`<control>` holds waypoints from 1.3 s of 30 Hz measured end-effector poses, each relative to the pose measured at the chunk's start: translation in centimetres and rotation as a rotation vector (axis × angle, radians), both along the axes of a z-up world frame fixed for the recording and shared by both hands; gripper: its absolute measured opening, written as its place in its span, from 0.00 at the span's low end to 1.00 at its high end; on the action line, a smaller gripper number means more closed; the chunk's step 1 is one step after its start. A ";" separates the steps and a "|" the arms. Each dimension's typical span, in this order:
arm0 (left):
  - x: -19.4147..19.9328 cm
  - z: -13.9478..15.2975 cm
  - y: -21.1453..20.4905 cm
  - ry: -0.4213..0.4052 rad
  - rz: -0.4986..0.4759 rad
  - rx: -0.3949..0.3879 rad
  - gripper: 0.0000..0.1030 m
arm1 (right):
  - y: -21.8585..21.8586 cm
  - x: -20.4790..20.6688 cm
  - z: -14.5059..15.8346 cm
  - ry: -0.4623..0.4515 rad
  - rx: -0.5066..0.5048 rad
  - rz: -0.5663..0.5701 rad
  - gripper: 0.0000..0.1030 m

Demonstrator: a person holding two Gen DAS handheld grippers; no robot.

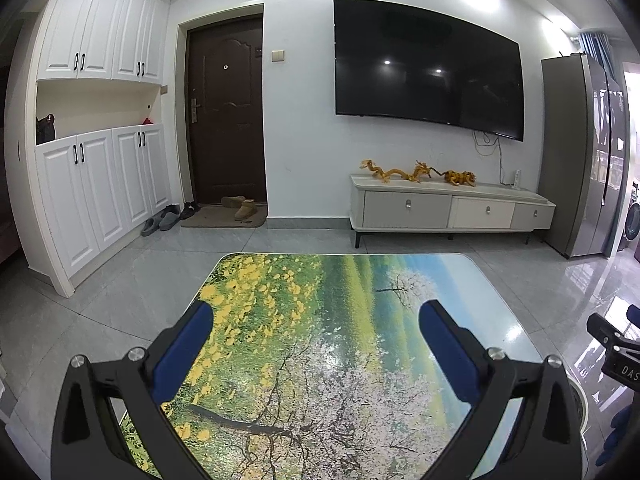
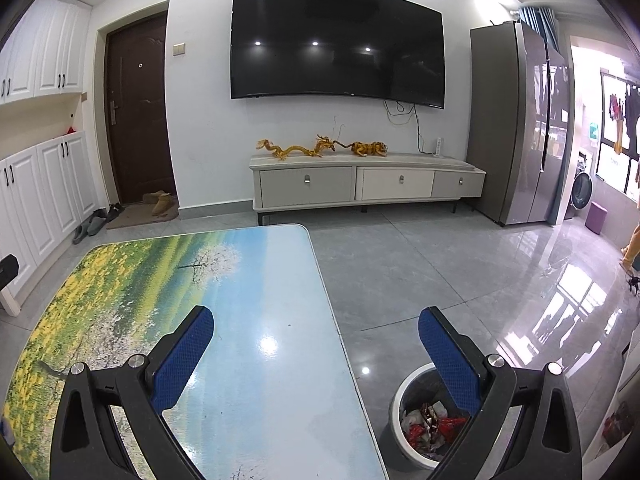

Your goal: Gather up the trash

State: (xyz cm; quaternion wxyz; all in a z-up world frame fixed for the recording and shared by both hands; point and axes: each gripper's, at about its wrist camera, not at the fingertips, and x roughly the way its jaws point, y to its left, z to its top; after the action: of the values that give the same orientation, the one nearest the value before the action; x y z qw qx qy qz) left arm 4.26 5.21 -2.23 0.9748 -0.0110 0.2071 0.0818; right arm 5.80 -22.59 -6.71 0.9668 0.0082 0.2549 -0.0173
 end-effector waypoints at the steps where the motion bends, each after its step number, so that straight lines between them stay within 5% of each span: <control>1: 0.0 -0.1 -0.1 0.000 -0.001 0.001 1.00 | 0.0 0.1 -0.1 0.001 0.000 -0.003 1.00; 39: 0.6 -0.6 -3.4 0.063 -0.103 0.033 1.00 | -2.4 0.0 -0.5 -0.031 -0.006 -0.097 1.00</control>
State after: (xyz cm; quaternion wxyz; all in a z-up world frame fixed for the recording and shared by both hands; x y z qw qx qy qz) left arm 4.83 1.80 -2.84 0.9709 0.0181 0.2364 0.0355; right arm 5.83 -25.03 -7.19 0.9686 0.0178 0.2392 -0.0649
